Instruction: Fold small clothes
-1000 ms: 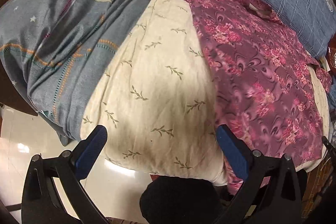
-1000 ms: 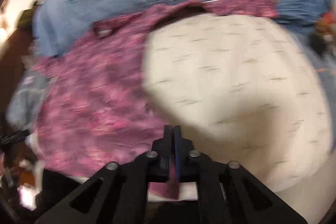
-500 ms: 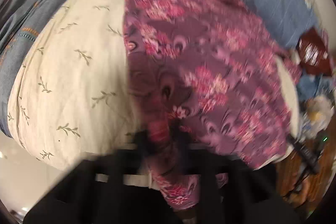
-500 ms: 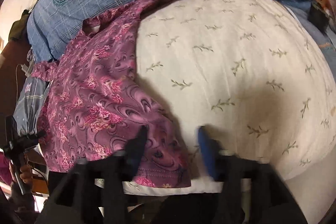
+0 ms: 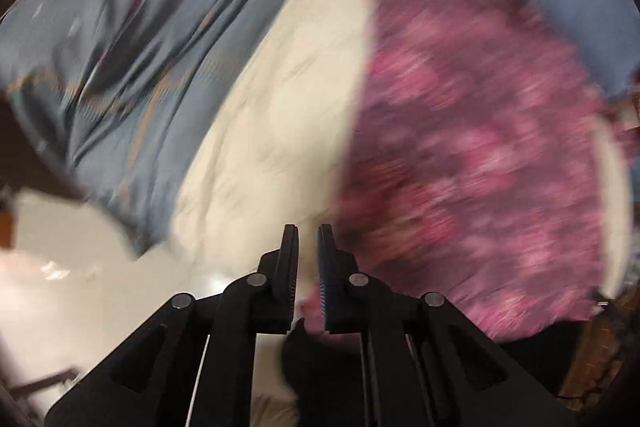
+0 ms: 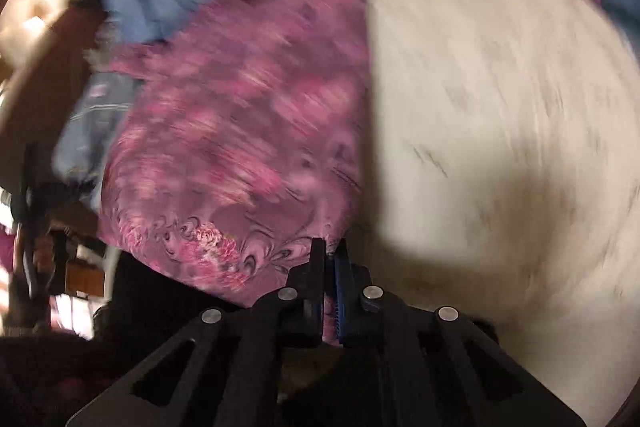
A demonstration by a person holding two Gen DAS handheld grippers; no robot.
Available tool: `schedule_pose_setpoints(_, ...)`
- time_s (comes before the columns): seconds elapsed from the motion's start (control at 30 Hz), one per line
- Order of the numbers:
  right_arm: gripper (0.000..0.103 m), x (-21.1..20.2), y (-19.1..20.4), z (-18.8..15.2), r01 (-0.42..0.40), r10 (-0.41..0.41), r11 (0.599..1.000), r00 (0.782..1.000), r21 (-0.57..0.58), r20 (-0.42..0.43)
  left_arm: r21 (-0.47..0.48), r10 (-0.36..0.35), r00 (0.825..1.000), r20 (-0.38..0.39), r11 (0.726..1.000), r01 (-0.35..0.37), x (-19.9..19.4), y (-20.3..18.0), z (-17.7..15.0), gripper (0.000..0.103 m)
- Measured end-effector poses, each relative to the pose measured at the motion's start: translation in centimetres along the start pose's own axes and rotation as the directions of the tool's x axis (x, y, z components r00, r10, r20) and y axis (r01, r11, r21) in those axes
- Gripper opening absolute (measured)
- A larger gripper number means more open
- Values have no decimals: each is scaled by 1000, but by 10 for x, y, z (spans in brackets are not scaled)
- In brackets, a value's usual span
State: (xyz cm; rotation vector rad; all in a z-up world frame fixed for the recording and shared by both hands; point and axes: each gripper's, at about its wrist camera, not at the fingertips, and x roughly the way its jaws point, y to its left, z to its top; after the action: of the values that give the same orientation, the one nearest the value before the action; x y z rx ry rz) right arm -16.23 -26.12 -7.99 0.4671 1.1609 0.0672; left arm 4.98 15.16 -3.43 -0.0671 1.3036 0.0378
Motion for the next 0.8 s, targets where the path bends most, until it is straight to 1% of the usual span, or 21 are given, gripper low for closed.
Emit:
schedule_pose_setpoints(0.03,4,5,-8,-2,-12,13,999,1000,40,-19,-17,-11,1000,-22,1000,11,5,5,-4,7)
schedule_pose_setpoints(0.07,7,3,-10,-1,-27,28,998,1000,51,-13,-28,-44,999,-15,999,43,3,10,-8,7)
schedule_pose_setpoints(0.1,9,-3,-12,1,-38,37,998,999,58,10,-24,-55,998,6,998,55,-3,11,-10,7)
schedule_pose_setpoints(0.13,9,-14,-14,6,-23,21,998,999,58,49,-4,-49,998,31,999,49,-11,8,-9,8)
schedule_pose_setpoints(0.17,10,-27,-19,15,-7,1,998,995,63,98,29,-31,998,63,999,29,-21,1,-6,13)
schedule_pose_setpoints(0.23,10,-52,-37,36,-12,-11,993,981,116,196,75,-22,992,124,997,13,-40,-17,3,34)
schedule_pose_setpoints(0.27,11,-60,-46,44,-11,-23,990,973,144,230,96,-36,987,154,995,21,-48,-31,10,54)
schedule_pose_setpoints(0.3,13,-71,-60,54,-7,-45,983,961,184,274,111,-53,983,175,993,34,-52,-40,18,62)
schedule_pose_setpoints(0.33,14,-81,-76,68,2,-76,973,947,231,312,128,-76,979,191,990,52,-55,-55,29,62)
schedule_pose_setpoints(0.37,17,-88,-96,83,7,-110,958,932,285,346,155,-107,975,195,985,77,-56,-75,42,62)
schedule_pose_setpoints(0.4,19,-94,-113,94,9,-132,947,922,320,364,172,-130,973,190,980,98,-52,-92,55,63)
schedule_pose_setpoints(0.43,19,-99,-136,111,19,-178,924,905,382,386,184,-152,971,187,976,117,-49,-109,69,64)
schedule_pose_setpoints(0.47,19,-101,-153,123,19,-209,902,894,432,396,191,-162,969,186,973,126,-42,-127,82,67)
schedule_pose_setpoints(0.5,20,-103,-168,132,12,-224,886,887,464,405,189,-161,970,183,974,126,-32,-148,99,67)
schedule_pose_setpoints(0.53,21,-103,-189,144,-10,-236,862,877,507,419,188,-163,969,183,974,128,-22,-168,112,67)
schedule_pose_setpoints(0.6,25,-97,-221,162,-65,-242,817,864,573,442,176,-163,970,181,976,131,1,-201,131,67)
schedule_pose_setpoints(0.67,25,-82,-251,182,-151,-220,764,852,627,474,157,-176,969,175,976,149,25,-226,144,67)
schedule_pose_setpoints(0.7,25,-78,-262,188,-173,-222,745,847,645,483,152,-190,968,166,974,166,32,-233,145,67)
schedule_pose_setpoints(0.73,26,-70,-275,196,-203,-229,713,837,672,496,157,-213,965,156,970,188,39,-241,145,67)
schedule_pose_setpoints(0.77,28,-63,-281,201,-225,-230,691,832,687,505,175,-225,963,147,964,199,45,-251,146,67)
schedule_pose_setpoints(0.8,31,-57,-287,206,-238,-230,675,831,699,506,199,-218,964,150,962,187,49,-260,144,67)
